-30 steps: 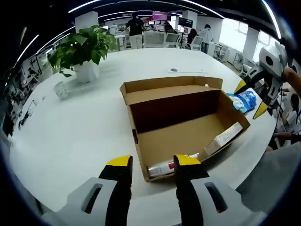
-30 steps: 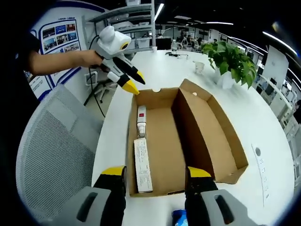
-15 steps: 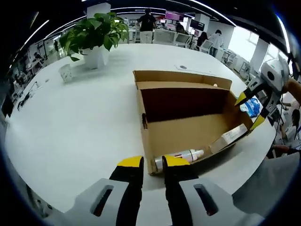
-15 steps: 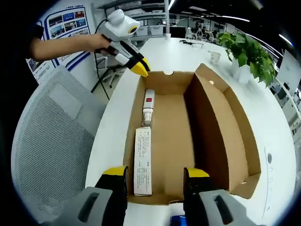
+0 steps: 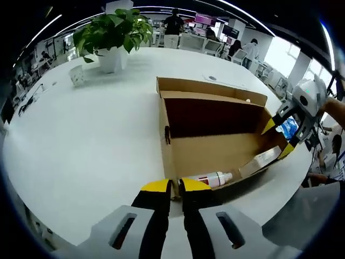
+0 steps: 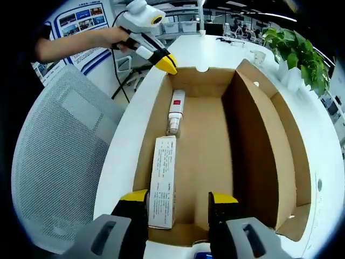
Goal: Operate the shoe box by opening the lid, removing the specified soft item, and placing it in the target area until the item is outside and the box remains undamaged.
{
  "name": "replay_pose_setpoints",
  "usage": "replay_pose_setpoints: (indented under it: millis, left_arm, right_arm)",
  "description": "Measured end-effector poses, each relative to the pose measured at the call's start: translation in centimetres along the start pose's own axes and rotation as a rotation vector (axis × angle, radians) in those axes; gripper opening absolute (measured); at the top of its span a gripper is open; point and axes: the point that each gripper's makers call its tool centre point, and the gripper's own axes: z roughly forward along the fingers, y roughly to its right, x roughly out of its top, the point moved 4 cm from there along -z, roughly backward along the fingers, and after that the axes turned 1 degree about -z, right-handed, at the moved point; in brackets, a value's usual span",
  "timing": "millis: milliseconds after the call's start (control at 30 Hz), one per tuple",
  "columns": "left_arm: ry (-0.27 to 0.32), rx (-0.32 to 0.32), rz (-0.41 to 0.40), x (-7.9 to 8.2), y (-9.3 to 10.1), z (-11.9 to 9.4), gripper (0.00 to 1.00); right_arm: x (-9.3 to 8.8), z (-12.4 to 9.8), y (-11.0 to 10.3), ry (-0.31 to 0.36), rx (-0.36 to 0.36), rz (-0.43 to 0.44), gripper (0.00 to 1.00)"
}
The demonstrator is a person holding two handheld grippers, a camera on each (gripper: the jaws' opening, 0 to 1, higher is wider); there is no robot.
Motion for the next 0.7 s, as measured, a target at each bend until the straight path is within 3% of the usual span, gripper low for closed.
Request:
replay_pose_setpoints:
  millis: [133, 467, 700]
  left_arm:
    - [0.002, 0.001, -0.007, 0.0, 0.0, 0.0, 0.05]
    - [0.008, 0.005, -0.009, -0.1, 0.0, 0.0, 0.04]
    - [0.009, 0.008, -0.002, -0.1, 0.0, 0.0, 0.04]
  right_arm:
    - [-0.4, -0.4, 0.3, -0.006, -0.022, 0.002, 0.39]
    - [-0.3, 0.2, -0.8, 0.003, -0.006, -0.004, 0.17]
    - [-0.1, 0.6, -1.0, 0.005, -0.013, 0.007, 0.15]
